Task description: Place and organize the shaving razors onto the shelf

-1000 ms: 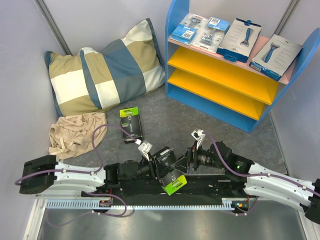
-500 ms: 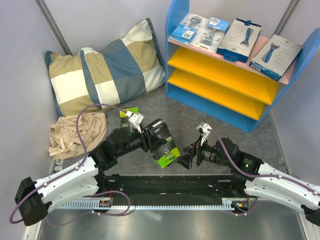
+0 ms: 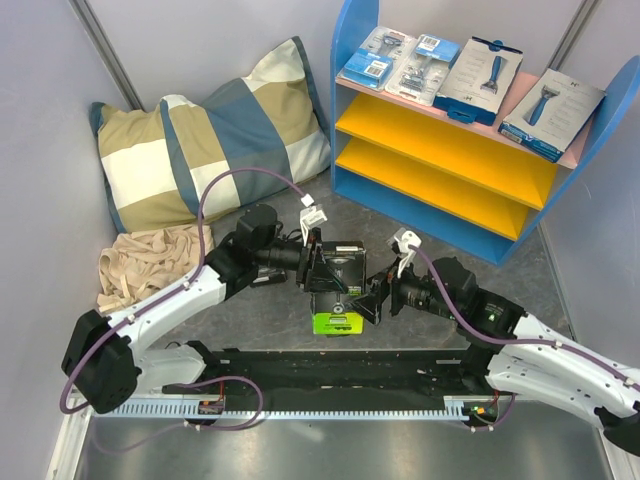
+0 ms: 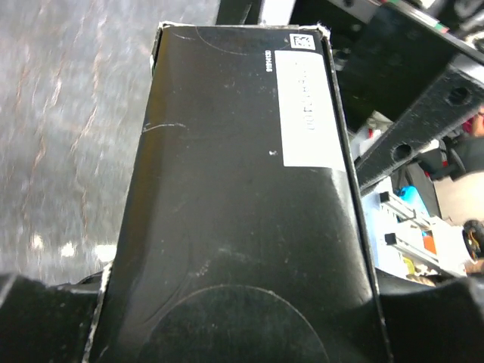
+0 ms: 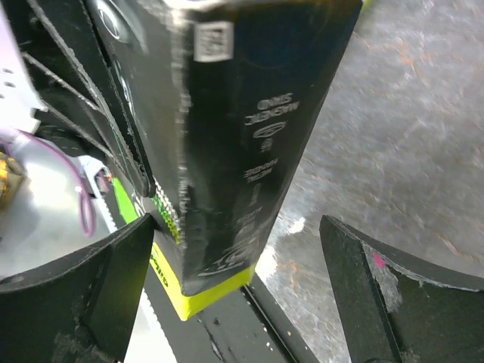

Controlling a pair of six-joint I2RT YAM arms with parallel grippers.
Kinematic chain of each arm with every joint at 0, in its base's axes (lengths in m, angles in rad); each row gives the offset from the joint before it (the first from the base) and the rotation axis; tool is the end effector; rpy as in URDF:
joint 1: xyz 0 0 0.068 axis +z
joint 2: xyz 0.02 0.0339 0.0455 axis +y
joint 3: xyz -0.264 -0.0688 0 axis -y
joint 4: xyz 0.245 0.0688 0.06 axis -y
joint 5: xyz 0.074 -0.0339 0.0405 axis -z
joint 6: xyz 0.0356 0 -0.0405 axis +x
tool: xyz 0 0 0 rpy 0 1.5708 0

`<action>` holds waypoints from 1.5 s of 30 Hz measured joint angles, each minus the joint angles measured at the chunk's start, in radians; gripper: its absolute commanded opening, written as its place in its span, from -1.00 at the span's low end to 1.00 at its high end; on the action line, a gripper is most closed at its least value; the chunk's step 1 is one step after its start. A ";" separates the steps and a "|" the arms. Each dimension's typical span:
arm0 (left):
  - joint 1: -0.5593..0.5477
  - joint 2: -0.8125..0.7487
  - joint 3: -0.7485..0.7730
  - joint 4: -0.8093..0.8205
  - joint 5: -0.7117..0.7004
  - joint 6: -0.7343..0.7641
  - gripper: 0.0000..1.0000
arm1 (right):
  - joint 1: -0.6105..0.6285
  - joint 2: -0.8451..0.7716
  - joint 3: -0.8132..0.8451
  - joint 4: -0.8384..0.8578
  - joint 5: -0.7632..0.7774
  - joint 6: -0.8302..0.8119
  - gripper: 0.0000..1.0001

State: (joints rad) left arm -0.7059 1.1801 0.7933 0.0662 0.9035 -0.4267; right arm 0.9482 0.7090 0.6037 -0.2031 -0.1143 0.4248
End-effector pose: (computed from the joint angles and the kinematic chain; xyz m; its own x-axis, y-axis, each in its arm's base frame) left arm 0.1798 -0.1900 0.2905 -0.6193 0.1913 -0.7615 0.7827 0.0731 -0.6181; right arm 0.0980 0.1435 0.2861 -0.5200 -0.0223 -0.8539 -0.7201 0.5490 0.4242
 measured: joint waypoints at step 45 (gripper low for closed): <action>0.035 0.045 0.290 -0.255 -0.151 0.137 0.94 | -0.099 0.101 0.080 0.159 -0.113 0.051 -0.61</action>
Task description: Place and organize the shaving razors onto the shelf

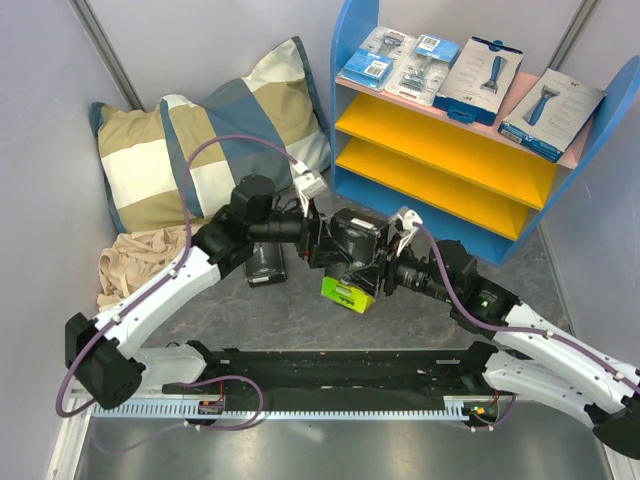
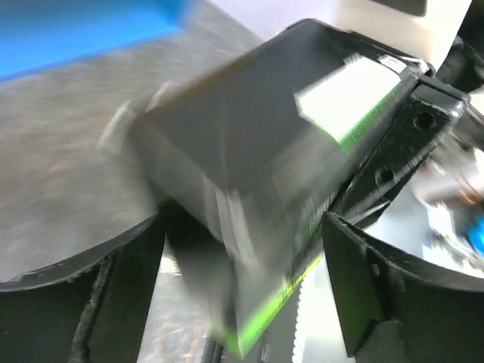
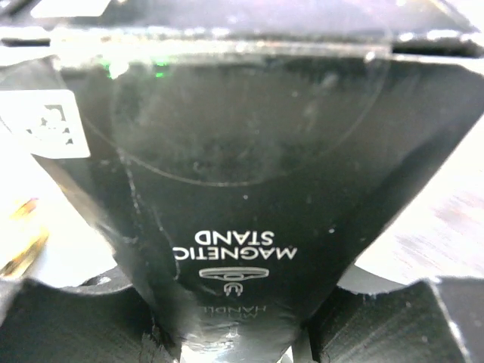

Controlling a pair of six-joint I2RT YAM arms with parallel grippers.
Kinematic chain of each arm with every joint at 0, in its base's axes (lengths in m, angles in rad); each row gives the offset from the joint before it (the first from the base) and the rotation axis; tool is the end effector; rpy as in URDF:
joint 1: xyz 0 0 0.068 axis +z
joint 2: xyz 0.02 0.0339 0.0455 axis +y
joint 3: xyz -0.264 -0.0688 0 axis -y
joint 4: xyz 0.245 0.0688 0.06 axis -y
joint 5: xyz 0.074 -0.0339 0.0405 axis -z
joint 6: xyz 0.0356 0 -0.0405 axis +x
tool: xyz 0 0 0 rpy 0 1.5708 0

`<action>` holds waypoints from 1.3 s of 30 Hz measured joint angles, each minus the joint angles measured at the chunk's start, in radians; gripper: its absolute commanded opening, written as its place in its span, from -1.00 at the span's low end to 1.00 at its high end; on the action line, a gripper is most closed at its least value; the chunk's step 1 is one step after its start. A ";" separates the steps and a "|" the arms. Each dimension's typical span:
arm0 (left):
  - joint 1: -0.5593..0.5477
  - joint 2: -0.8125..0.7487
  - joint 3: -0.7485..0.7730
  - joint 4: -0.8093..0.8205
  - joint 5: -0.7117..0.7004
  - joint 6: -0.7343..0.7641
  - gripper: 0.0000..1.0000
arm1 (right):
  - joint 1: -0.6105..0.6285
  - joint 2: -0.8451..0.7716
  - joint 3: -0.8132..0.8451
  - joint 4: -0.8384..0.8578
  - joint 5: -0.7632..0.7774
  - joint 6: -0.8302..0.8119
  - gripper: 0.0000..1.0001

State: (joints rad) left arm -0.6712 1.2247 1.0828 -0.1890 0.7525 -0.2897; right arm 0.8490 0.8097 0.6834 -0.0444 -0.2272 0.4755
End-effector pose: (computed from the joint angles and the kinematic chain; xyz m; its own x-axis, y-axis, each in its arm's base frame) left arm 0.2010 -0.1907 0.3541 -0.5181 0.1452 -0.8429 0.8475 0.2203 -0.4830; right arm 0.1232 0.1521 0.3149 -0.5017 0.1051 -0.8586 -0.7292 0.4826 0.4851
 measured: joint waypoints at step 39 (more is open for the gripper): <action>-0.006 0.262 -0.415 1.294 -0.014 -0.761 1.00 | -0.048 -0.270 -0.159 0.211 0.442 0.238 -0.53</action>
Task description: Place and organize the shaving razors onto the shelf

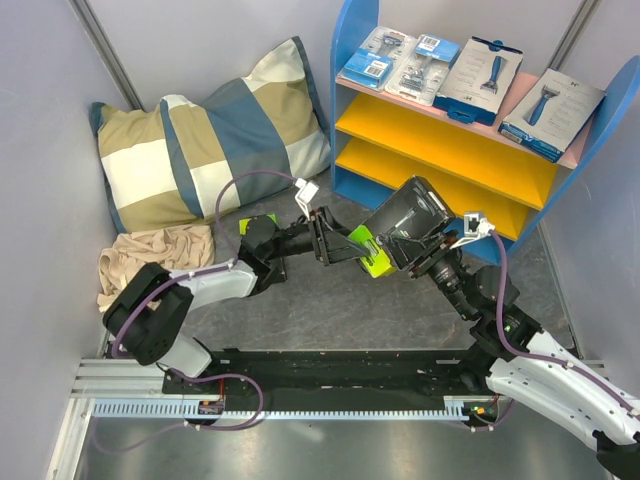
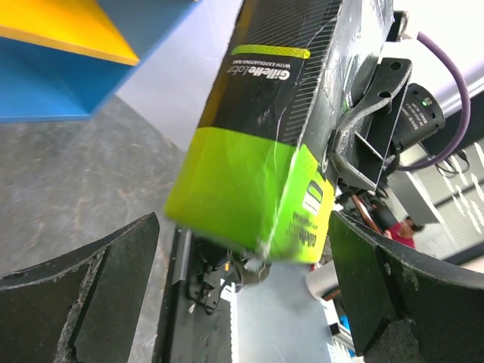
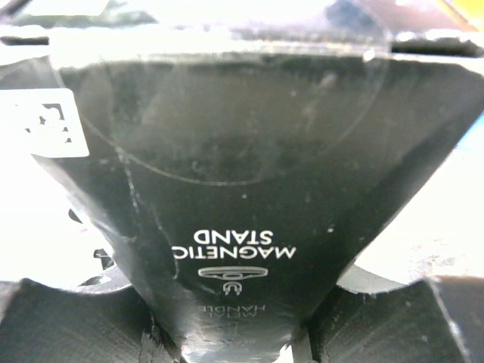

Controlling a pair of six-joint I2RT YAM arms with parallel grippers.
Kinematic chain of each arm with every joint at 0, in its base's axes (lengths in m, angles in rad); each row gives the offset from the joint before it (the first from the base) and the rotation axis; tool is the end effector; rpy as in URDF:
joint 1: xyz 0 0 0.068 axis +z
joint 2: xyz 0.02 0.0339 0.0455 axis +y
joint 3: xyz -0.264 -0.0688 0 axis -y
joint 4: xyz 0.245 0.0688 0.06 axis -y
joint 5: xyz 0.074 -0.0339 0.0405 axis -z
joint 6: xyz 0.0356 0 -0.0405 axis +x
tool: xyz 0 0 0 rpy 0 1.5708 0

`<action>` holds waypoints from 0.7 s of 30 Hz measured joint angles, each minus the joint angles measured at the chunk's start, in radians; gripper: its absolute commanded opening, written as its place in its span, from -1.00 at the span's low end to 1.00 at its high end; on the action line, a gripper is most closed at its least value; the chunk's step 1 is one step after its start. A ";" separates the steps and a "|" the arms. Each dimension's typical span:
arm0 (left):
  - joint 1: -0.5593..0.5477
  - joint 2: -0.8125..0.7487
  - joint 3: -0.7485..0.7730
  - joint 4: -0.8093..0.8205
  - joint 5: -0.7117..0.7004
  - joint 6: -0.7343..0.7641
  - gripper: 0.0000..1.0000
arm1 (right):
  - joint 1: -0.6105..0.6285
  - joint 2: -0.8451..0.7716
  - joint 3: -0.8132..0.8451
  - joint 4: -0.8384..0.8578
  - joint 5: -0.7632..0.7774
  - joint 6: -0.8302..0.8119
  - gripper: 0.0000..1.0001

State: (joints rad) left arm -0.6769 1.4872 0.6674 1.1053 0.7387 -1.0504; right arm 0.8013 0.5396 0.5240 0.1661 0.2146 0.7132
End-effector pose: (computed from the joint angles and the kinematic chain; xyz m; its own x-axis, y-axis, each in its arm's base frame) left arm 0.2229 -0.2099 0.2667 -0.7296 -0.2366 -0.6416 0.6712 -0.0677 -0.7382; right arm 0.1077 0.1003 0.3216 -0.2844 0.6252 -0.7268 -0.4882 0.5580 0.6710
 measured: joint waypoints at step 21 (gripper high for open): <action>-0.100 0.206 0.073 0.217 -0.003 -0.243 -0.50 | 0.000 -0.114 -0.090 0.036 0.055 0.014 -0.47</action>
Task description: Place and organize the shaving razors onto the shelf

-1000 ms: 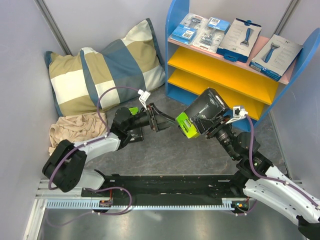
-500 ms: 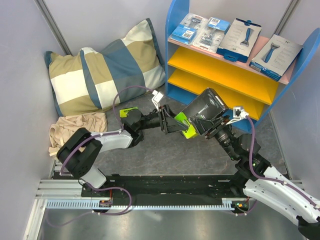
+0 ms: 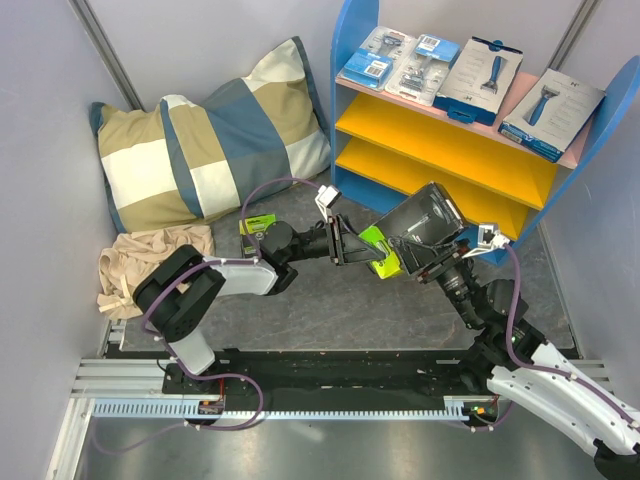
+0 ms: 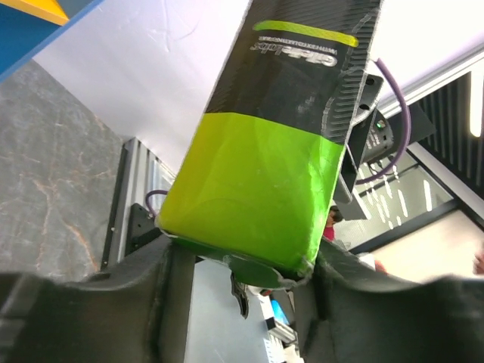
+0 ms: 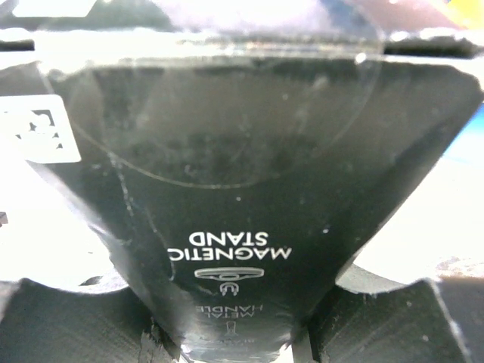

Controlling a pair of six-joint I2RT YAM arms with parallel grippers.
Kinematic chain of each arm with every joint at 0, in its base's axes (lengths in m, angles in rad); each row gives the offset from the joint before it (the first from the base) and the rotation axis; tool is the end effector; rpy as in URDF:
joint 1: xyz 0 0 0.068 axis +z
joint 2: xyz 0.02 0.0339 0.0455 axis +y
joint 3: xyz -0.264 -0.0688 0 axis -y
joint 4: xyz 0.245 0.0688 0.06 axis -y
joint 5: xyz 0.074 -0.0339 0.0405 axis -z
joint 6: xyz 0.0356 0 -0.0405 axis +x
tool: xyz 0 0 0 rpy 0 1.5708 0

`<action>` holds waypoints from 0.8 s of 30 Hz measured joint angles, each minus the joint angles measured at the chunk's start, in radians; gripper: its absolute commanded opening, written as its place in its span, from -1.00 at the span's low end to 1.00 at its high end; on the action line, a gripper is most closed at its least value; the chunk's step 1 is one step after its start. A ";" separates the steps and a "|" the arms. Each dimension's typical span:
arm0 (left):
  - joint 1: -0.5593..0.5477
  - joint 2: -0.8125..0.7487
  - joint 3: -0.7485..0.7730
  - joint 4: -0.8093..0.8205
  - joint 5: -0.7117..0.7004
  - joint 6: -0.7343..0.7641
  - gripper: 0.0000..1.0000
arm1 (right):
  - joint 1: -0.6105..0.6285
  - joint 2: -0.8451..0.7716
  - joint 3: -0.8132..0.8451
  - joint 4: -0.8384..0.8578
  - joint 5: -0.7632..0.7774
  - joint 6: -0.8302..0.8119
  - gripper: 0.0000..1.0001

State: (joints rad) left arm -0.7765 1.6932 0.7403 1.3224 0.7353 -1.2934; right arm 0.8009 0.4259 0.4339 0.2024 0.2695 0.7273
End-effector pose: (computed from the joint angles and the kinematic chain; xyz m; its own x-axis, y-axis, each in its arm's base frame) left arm 0.2235 -0.2530 0.2468 -0.8585 -0.1565 -0.4884 0.5123 -0.2186 -0.8305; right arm 0.0973 0.0868 0.3071 -0.2310 0.6824 -0.6935 -0.4782 0.5411 0.6917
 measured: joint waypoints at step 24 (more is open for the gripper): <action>0.114 -0.032 0.096 -0.240 0.107 0.106 -0.96 | 0.000 -0.019 0.006 -0.060 0.106 0.034 0.90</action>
State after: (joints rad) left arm -0.6621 1.6615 0.8364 1.0828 0.8425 -1.1870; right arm 0.8009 0.4065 0.4400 0.1421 0.3756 0.7612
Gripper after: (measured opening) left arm 0.549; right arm 0.941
